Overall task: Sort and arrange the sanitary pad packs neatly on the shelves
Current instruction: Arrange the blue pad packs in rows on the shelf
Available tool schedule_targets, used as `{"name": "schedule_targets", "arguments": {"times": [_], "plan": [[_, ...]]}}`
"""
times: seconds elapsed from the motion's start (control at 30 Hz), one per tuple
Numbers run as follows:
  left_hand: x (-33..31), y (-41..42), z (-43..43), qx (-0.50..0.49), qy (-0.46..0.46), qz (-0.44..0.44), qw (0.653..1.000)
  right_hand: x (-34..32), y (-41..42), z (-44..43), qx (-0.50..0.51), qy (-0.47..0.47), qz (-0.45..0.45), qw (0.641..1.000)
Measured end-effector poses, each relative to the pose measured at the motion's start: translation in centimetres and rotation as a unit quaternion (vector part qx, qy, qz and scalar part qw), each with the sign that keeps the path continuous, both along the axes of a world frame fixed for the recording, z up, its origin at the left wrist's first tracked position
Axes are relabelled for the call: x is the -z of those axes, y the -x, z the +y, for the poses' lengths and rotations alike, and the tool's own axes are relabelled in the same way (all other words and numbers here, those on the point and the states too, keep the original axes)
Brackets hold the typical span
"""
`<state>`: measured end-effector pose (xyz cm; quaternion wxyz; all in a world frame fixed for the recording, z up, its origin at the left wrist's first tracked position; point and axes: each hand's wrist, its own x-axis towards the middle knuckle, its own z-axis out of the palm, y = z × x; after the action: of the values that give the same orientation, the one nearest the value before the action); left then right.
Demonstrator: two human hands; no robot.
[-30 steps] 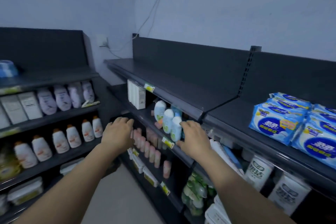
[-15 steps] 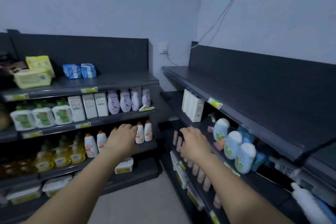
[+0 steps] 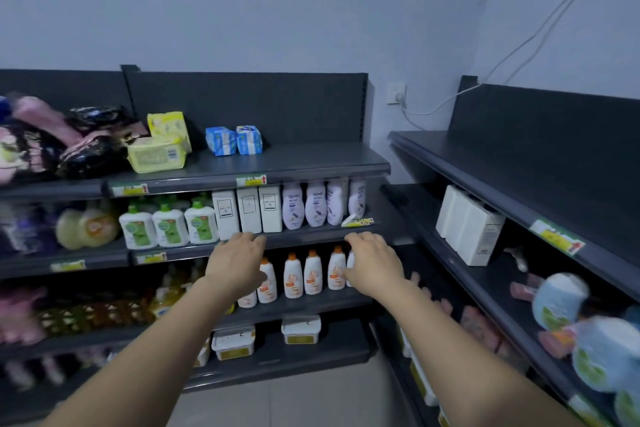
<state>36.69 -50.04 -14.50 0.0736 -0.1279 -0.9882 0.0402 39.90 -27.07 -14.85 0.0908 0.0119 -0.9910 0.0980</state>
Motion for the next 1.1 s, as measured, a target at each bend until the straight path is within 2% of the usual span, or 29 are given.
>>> {"name": "schedule_targets", "arguments": {"times": [0.77, 1.1], "plan": [[-3.7, 26.6, -4.5, -0.139, -0.028, 0.048, 0.989, -4.8, 33.1, -6.1, -0.149, -0.012, 0.028, 0.988], [-3.5, 37.5, -7.8, -0.156, -0.042, 0.049, 0.986, -4.2, 44.4, -9.9, -0.173, 0.002, 0.015, 0.985]]}}
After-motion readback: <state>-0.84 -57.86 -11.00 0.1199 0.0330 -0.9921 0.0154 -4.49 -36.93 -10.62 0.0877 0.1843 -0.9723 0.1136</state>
